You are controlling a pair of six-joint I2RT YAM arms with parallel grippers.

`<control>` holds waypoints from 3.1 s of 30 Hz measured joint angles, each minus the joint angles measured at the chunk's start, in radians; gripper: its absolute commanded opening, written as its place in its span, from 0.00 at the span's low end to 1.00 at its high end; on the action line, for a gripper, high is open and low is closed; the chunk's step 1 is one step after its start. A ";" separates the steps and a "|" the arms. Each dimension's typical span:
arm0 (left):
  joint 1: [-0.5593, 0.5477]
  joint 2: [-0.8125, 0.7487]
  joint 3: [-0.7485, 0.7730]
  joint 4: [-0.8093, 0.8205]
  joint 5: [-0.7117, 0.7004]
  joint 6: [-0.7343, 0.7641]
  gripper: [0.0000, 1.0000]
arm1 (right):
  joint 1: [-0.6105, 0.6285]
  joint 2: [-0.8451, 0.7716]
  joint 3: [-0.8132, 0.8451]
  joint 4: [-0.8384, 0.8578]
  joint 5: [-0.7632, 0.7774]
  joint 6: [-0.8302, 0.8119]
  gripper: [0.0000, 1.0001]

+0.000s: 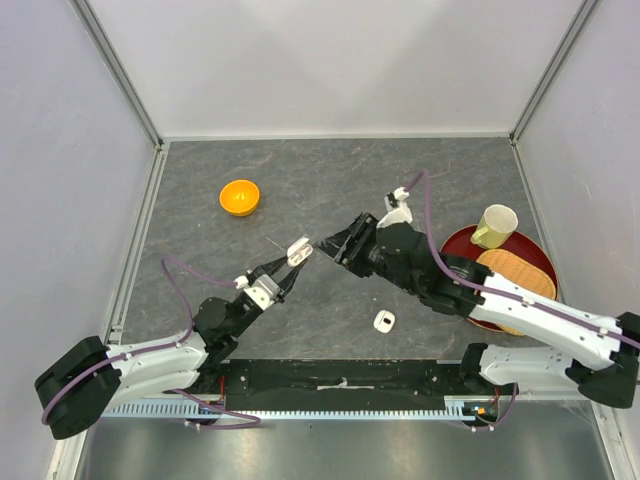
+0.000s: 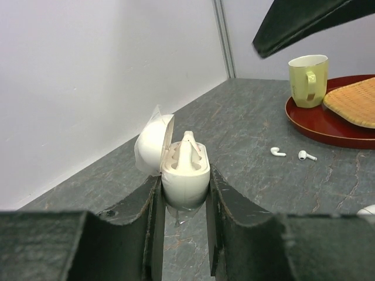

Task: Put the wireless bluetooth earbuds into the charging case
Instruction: Place the earbud in the charging case, then close the charging case, then place the charging case at the center of the board.

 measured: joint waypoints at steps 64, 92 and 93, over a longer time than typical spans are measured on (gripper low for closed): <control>0.219 0.056 0.067 0.109 0.671 -0.489 0.02 | -0.195 0.142 0.030 0.007 -0.380 -0.582 0.76; 0.253 0.244 0.341 -0.411 0.336 -0.555 0.02 | -0.211 -0.230 -0.254 -0.043 0.084 -0.364 0.98; 0.262 0.280 0.361 -0.439 0.332 -0.572 0.02 | -0.214 -0.247 -0.261 -0.049 0.103 -0.359 0.98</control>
